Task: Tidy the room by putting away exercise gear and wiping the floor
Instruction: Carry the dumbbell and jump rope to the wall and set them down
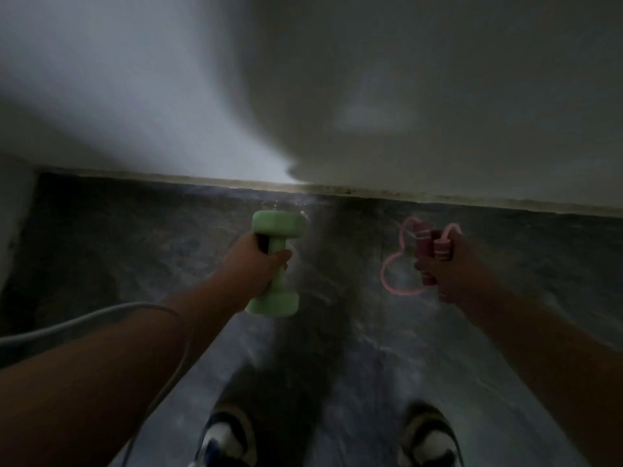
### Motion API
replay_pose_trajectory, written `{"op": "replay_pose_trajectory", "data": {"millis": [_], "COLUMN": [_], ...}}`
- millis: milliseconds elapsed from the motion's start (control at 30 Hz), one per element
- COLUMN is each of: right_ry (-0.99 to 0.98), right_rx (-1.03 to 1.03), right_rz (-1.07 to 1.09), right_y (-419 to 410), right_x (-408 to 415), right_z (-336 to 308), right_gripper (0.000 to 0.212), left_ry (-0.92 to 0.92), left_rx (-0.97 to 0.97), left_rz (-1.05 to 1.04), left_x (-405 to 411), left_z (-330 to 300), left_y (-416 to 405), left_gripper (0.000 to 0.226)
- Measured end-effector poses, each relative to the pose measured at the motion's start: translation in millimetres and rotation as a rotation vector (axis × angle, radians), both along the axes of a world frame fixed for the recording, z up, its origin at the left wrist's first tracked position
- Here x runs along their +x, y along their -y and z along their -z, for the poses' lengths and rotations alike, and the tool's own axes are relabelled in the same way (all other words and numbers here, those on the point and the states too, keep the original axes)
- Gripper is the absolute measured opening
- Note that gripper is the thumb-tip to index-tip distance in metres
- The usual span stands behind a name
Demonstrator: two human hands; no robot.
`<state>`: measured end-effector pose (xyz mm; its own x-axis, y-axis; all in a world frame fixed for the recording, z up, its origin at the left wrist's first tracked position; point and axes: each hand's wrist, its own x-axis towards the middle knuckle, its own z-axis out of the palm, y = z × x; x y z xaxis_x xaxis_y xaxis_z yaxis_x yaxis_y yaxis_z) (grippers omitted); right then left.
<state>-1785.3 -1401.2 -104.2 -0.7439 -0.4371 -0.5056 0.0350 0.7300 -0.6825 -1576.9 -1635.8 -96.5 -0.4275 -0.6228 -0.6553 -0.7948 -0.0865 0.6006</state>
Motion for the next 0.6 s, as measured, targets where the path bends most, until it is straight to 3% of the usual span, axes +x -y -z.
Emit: {"op": "replay_pose_trajectory", "data": {"millis": [167, 300, 367, 433, 600], "right_ry": [-0.176, -0.381, -0.489, -0.565, -0.441], "right_rx": [0.056, 0.147, 0.146, 0.161, 0.344], "right_rz": [0.002, -0.115, -0.211, -0.339, -0.707], "right_y": [-1, 4, 21, 40, 69], "right_x": [-3, 12, 17, 19, 54], "right_z": [43, 46, 50, 62, 99], "right_gripper": [0.052, 0.017, 0.015, 0.028, 0.051], "left_ry": [0.057, 0.038, 0.054, 0.049, 0.028], "left_rx": [-0.106, -0.103, -0.068, -0.057, 0.033], "left_rz": [0.137, 0.105, 0.066, 0.01, -0.305], "left_x": [-1, -16, -22, -27, -19], "left_z": [72, 103, 105, 99, 102], "left_y": [24, 36, 37, 32, 13], "left_gripper": [0.024, 0.029, 0.029, 0.029, 0.04]}}
